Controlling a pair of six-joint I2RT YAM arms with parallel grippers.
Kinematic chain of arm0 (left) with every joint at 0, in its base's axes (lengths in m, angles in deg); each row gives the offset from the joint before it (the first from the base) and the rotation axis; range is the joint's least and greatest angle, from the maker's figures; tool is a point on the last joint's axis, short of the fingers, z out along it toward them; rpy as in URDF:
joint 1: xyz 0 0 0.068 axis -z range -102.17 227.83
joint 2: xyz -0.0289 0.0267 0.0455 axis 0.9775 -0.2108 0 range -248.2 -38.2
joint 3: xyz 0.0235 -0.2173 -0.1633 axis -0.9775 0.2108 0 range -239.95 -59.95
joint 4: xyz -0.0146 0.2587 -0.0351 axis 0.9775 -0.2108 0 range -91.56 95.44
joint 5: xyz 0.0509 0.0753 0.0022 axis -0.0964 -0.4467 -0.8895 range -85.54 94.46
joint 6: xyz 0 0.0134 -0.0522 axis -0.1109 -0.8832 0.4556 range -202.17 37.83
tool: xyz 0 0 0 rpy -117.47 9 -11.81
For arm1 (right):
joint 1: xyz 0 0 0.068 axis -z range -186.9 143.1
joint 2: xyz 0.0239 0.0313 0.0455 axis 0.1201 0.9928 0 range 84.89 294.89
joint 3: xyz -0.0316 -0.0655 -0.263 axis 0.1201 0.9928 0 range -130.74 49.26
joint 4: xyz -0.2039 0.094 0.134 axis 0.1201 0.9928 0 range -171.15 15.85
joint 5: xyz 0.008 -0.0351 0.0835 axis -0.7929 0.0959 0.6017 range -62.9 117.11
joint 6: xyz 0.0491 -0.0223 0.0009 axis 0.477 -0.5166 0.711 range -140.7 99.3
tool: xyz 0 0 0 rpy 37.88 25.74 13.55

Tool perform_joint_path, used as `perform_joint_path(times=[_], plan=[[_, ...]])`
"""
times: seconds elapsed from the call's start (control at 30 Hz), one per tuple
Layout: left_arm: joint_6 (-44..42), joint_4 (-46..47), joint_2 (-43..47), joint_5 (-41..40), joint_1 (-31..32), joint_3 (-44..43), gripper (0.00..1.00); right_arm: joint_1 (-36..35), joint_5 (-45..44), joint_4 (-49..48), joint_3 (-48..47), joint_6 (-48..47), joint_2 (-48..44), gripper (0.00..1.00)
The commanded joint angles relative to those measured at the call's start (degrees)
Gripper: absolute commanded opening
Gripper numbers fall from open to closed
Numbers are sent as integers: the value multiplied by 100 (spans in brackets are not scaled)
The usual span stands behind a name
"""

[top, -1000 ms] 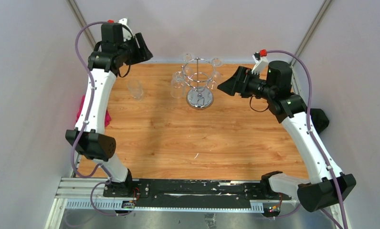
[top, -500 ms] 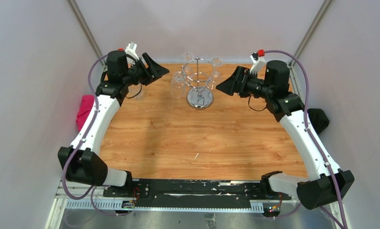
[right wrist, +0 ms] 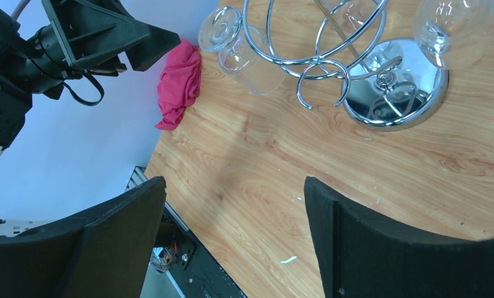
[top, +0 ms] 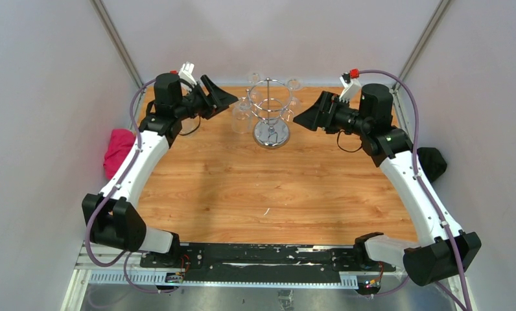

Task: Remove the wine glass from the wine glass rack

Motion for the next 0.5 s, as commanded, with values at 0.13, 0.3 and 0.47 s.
perform_joint_path(times=[0.13,0.3,0.47], plan=[[-122,-118,-204,-220,198,-42,63,93,-12,-47,81,-47,-134,87],[-255,-260,-318,-453,291,-93,63,127,-50,37,92,-108,-163,87],[-219,-152,-466,-470,366,-138,62,174,-38,63,97,-128,-183,87]])
